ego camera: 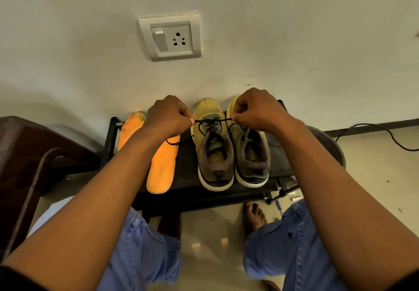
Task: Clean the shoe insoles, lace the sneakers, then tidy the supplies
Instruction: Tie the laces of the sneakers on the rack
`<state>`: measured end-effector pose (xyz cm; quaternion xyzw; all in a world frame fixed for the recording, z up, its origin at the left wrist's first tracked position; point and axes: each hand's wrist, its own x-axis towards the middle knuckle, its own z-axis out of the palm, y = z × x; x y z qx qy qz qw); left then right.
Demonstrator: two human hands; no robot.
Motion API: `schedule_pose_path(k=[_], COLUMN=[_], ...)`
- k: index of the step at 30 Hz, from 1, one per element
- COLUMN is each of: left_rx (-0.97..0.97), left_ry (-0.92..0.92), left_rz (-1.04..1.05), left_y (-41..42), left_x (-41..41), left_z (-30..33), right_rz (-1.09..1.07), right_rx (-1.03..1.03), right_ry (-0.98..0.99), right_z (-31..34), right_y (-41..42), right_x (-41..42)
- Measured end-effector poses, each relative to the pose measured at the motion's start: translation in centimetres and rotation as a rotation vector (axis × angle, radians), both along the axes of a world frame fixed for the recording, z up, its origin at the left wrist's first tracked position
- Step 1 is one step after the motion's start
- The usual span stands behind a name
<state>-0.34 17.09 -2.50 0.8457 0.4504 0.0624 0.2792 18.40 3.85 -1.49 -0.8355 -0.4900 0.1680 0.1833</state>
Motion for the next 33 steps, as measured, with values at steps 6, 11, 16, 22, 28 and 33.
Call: schedule_pose_path(k=[6,11,16,22,28,33], left_rx=[0.052,0.042,0.044,-0.028,-0.032,-0.031], left_ry=[0.166,0.286,0.361,0.152,0.068,0.06], left_rz=[-0.013,-0.001,-0.025,-0.147,-0.24,-0.217], left_y=[0.0,0.3,0.0,-0.9,-2.0,-2.2], left_x=[-0.7,-1.2,-1.1,-0.5,0.4,0.6], left_z=[-0.2,0.2,0.0,-0.6,-1.2,-1.4], right_rz=[-0.143,-0.274,-0.343,-0.106,0.197,0.207], right_rx=[-0.117,-0.165,-0.222,-0.087,-0.141,-0.126], right_ry=[-0.093,-0.106,-0.178,-0.1,0.007,-0.022], right_z=[0.7,1.1,0.7,0.4,-0.3,-0.8], right_y=[-1.1,-1.7,-1.7,-0.7,0.1,0.5], right_x=[0.7,1.6,1.7,0.5,-1.6,-2.1])
